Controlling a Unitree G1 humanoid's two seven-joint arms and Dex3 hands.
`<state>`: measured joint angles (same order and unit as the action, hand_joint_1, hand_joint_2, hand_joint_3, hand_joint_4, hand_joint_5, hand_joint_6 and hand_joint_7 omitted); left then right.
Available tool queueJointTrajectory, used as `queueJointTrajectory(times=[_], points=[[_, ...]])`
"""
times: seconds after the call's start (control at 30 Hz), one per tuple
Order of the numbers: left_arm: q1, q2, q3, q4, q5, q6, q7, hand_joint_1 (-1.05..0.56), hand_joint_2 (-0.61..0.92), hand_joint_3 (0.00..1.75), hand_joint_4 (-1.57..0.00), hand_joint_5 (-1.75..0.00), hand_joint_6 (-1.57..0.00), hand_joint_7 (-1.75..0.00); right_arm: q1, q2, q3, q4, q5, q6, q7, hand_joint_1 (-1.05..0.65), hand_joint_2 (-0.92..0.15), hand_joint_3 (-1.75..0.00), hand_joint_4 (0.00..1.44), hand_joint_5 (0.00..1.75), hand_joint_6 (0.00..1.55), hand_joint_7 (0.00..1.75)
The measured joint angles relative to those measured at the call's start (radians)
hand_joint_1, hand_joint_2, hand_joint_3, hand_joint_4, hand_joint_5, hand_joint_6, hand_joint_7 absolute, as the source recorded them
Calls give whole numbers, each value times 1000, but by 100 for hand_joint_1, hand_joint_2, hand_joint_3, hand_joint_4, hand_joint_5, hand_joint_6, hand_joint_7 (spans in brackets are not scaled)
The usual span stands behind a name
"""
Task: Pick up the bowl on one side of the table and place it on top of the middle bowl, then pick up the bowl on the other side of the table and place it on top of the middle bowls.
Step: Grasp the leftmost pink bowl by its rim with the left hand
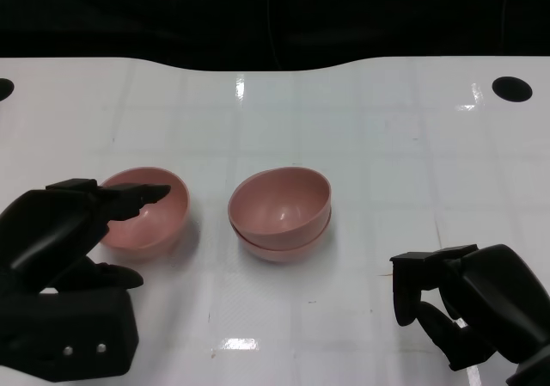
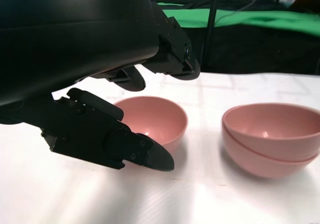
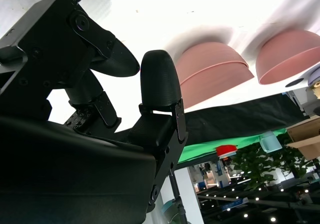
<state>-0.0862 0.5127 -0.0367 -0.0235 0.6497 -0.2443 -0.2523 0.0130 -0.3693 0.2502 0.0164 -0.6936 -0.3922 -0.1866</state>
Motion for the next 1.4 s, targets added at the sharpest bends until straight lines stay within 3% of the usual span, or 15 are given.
queueJointTrajectory(times=[0.2,0.73,1.27,1.3,1.33,1.4], points=[[-27,13,-38,10,47,23,9,-51,88,0,-41,-16,-38,-1,1,0,-1,0,-7,3,1,-12,-20,-148,97,175,80,157],[-239,42,-297,329,309,51,126,-52,92,2,-54,-11,-46,-1,1,12,1,-7,-27,16,3,-12,-18,-147,96,175,81,154],[-424,2,-467,661,362,58,240,-44,92,9,-75,-14,-59,-4,6,14,6,-11,-26,16,6,-11,-18,-149,97,175,82,154],[-433,-6,-475,683,361,57,250,-41,92,14,-78,-31,-64,-3,7,14,6,-13,-25,17,8,-11,-17,-149,97,175,82,154],[-443,-13,-481,707,360,54,259,-38,92,18,-71,-67,-70,-2,9,14,6,-18,-25,18,10,-11,-17,-149,97,175,82,154],[-462,-29,-490,757,357,39,290,-35,92,21,-71,-95,-81,-5,17,14,6,-32,-26,18,11,-12,-18,-149,97,175,82,154]])
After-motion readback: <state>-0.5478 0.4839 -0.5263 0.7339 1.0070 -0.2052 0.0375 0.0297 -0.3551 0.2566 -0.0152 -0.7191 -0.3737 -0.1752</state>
